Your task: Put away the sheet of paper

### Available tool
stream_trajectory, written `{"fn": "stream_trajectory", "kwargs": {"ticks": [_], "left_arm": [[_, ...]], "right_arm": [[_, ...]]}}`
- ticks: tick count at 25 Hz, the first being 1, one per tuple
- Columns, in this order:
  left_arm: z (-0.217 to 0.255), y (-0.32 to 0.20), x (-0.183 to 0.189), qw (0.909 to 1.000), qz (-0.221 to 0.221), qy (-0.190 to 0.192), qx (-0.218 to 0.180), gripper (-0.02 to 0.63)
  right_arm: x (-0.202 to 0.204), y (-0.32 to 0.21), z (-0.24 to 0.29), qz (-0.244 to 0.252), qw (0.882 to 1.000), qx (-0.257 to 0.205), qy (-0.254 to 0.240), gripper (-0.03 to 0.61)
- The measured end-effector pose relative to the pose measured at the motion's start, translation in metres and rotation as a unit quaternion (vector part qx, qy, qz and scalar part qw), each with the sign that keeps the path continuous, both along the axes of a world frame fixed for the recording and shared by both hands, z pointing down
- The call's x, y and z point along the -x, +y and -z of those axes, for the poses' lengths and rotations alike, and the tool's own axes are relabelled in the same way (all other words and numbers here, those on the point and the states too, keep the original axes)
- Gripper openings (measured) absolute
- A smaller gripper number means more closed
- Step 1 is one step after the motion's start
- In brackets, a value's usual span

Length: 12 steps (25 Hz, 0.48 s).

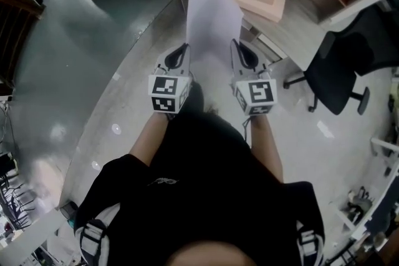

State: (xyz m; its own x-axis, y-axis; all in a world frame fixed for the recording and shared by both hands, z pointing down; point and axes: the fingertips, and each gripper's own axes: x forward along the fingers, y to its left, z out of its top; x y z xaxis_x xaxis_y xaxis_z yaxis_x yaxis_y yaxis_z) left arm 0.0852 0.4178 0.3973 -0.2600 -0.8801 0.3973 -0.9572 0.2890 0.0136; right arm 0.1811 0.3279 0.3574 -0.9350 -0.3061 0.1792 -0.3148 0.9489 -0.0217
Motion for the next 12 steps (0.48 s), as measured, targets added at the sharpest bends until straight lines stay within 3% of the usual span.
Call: {"fn": "stream_trajectory", "kwargs": {"ticks": [12], "left_arm": [[-0.020,-0.057,0.064,0.9993,-0.026,0.025,0.011,0.044]], "right_arm": [[0.058,-0.052,-0.017,-0.020,1.000,0.012,0.020,0.017]]}}
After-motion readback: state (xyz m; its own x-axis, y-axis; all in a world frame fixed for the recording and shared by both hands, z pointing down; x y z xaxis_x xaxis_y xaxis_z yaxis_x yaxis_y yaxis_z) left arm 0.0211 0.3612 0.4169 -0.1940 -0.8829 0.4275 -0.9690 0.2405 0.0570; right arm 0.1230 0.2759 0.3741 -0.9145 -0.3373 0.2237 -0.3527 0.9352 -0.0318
